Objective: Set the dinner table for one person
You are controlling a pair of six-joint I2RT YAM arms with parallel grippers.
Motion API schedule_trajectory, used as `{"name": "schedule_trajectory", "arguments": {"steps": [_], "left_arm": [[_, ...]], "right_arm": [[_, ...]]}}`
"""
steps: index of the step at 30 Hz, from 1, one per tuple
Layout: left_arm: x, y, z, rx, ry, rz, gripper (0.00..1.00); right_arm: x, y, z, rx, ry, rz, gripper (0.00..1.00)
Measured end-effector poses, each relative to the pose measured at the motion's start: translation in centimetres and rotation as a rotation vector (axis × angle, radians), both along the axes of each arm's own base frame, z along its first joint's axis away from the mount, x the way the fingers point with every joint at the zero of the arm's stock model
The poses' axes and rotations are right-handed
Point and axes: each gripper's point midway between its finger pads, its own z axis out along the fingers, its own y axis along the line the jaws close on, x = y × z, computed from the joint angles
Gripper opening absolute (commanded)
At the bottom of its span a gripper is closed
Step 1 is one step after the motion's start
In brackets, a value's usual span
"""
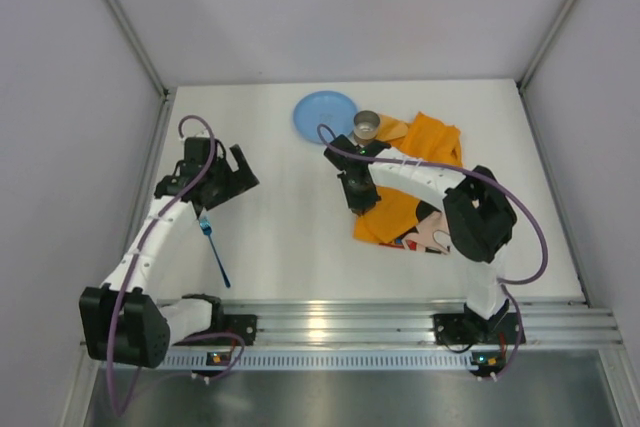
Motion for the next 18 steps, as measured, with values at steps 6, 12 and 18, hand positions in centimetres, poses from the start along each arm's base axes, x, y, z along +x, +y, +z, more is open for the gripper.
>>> {"name": "schedule_trajectory", "arguments": {"steps": [6,12,18], "left_arm": [[-0.2,-4.1,-1.1,0.062,0.032,-0.111,0.99],[0.0,-8.6,-1.8,0.093,0.048,-0.217,0.99],[-0.4,-12.1,-3.1,0.092,0.075,-0.295,0.99]], "right_arm": [[-0.2,-0.2,0.1,-0.005,0.003,0.001,0.13],[-0.9,-0.7,-0.5,-0.019,0.017,0.005,0.03],[-1.7,-1.5,-1.4,-0.043,0.041,0.004,0.00]]}}
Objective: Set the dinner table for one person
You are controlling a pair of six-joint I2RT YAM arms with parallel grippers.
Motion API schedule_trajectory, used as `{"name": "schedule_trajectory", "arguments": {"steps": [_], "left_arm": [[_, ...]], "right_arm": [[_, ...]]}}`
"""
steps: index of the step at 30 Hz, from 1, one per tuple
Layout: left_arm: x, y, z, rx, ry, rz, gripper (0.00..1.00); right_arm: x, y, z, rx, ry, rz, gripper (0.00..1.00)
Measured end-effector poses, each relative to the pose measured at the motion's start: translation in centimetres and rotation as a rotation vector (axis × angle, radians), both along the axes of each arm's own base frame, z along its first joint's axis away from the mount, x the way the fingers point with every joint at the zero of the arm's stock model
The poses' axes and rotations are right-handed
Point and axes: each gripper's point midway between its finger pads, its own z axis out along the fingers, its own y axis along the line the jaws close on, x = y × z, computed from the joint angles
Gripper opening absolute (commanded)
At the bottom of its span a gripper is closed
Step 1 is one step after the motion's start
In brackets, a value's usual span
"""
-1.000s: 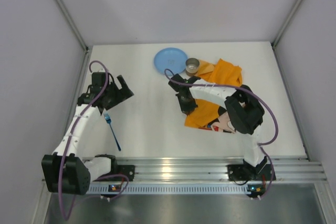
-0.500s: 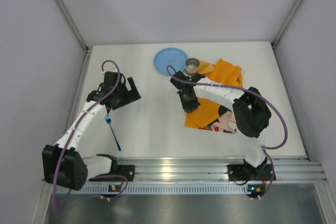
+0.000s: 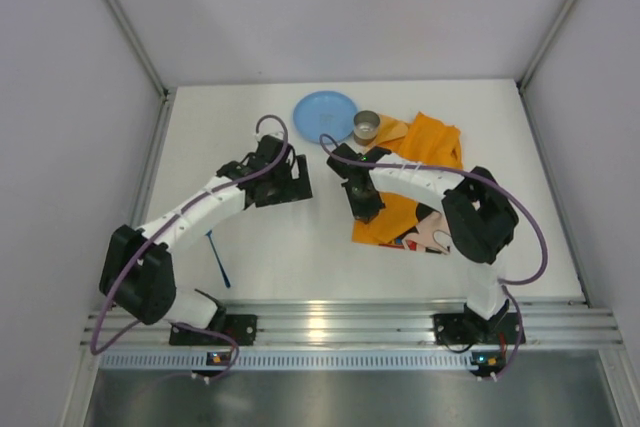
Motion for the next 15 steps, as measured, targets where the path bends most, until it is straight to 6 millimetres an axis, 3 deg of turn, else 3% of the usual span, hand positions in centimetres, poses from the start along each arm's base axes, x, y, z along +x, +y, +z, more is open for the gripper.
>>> {"name": "schedule_trajectory", "arguments": {"steps": [4,7,10,15], "left_arm": [[-0.5,-2.5,-1.7,0.003,0.041,-0.055,0.99],[-1.0,-5.0,-2.8,-0.003,0.068,-0.114,0.99],[-1.6,-7.6,-3.7,-0.011,0.091,-0.177,0.98],[-2.4,-11.3,-4.6,-0.055,0.113,-0.268,0.96]], "right_arm": [[-0.1,-0.2,0.1,0.003,-0.003,-0.002,0.00],[0.0,-0.8,1.3,0.020,-0.020,-0.020,0.00],[0.6,-2.1,4.2,0.061,-0.071,-0.065,0.00],[2.1,-7.1,11.1,0.157,-0.209,-0.214,0.00]]}}
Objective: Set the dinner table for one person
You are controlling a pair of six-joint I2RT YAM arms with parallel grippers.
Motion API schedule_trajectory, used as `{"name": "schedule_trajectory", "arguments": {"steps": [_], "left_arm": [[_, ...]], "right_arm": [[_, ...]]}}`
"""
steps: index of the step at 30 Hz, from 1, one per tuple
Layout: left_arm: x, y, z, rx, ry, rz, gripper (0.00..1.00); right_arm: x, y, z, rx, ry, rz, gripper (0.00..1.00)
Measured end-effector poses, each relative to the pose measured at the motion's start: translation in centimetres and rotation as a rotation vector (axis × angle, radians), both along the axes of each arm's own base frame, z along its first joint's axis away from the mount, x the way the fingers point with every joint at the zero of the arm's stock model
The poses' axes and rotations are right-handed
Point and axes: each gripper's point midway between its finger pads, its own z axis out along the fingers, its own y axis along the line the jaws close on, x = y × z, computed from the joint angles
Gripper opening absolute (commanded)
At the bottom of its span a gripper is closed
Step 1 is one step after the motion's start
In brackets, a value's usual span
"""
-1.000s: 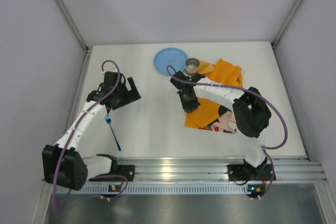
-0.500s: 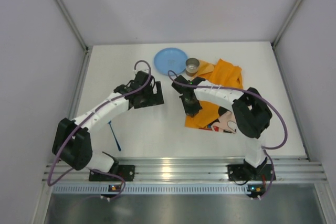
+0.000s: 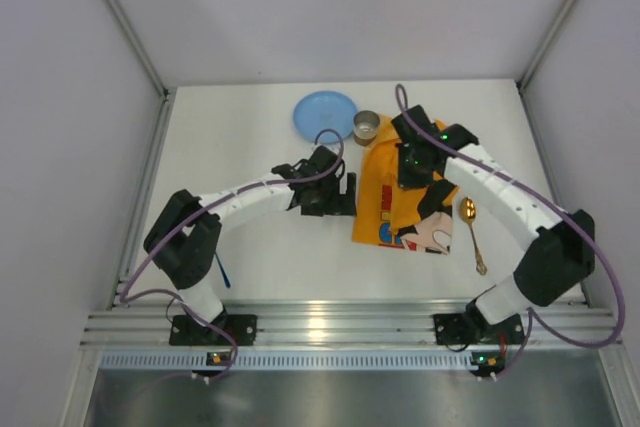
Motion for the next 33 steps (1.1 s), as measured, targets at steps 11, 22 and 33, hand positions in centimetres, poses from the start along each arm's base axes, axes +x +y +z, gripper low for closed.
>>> {"name": "schedule_trajectory", "arguments": {"steps": [11,22,33], "left_arm": [[-1.0,-8.9,-3.5,-0.056,0.078,-0.175,0.76],[-1.9,-11.0,-5.1,-0.080,0.142,-0.208,0.00],[-1.0,-6.7,-1.7,0.093,0.022,-0.104,0.76]], "right_arm": [[-3.1,-10.0,-0.2,-0.049,0.046,-0.219,0.00],[-3.9,-13.6,1.4,-0.048,0.010,-0.295,0.00],[-3.8,-14.1,1.4,-0.040,0.016,-0.291,0.00]]}}
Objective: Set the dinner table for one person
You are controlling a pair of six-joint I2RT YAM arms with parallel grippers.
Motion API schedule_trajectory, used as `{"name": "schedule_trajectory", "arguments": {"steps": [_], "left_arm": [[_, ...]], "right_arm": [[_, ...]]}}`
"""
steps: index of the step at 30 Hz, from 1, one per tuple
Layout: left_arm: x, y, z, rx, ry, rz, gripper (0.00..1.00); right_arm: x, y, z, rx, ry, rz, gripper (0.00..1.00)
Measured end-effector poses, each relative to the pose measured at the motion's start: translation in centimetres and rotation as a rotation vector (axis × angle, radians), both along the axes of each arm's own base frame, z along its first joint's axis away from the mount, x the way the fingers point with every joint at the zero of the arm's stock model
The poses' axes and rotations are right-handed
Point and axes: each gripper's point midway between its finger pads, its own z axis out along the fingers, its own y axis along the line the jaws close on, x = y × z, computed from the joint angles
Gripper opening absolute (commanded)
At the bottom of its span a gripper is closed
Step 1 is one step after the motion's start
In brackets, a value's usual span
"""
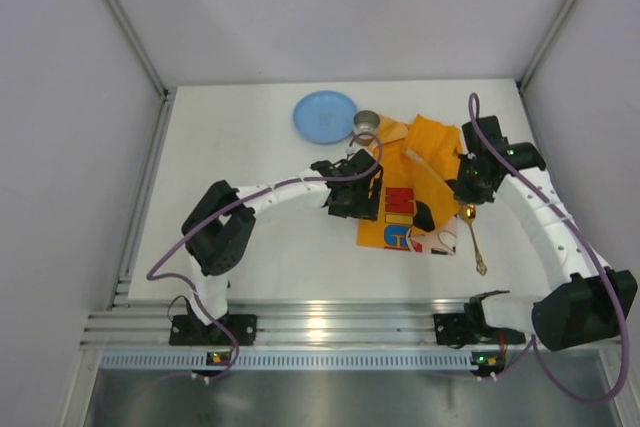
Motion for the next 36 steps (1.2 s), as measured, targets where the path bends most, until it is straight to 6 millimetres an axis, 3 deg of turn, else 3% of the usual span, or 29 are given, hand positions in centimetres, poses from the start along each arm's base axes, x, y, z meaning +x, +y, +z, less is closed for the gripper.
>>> {"name": "schedule_trajectory", "arguments": {"steps": [5,14,21,27,28,30,31,36], "left_arm": [[-0.1,1.8,0.5,0.089,-0.043,0.020,0.71],[-2.4,2.0,-3.9,0.211,0.030,-0.041,0.56],[-2.6,0.4,-3.9,0.170,0.060,-0.066,0.44],[-3.5,-1.8,-3.7,0.072,0.116,-0.102,0.43],[-3.6,-2.0,-3.6,0.060,0.124,-0.105,0.40],[-3.8,-2.5,-3.6,0.036,0.140,-0.106,0.21],[-3.9,-2.8,-3.8,0.025,0.150,-0.106,0.00],[-4.1,-3.6,-3.8,-0.001,0.169,-0.113,0.00]], "right_arm": [[0.0,0.0,0.0,0.005,0.001,0.003,0.00],[0.1,-0.1,0.0,0.008,0.000,0.000,0.00],[-0.1,-0.5,-0.3,0.006,0.002,-0.008,0.00],[-1.1,-0.7,-1.1,0.003,0.022,-0.010,0.00],[-1.2,-0.7,-1.2,0.003,0.024,-0.010,0.00],[-1.3,-0.8,-1.3,0.004,0.024,-0.011,0.00],[-1.3,-0.8,-1.3,0.004,0.024,-0.013,0.00],[-1.3,-0.8,-1.2,0.012,0.015,-0.015,0.00]]}}
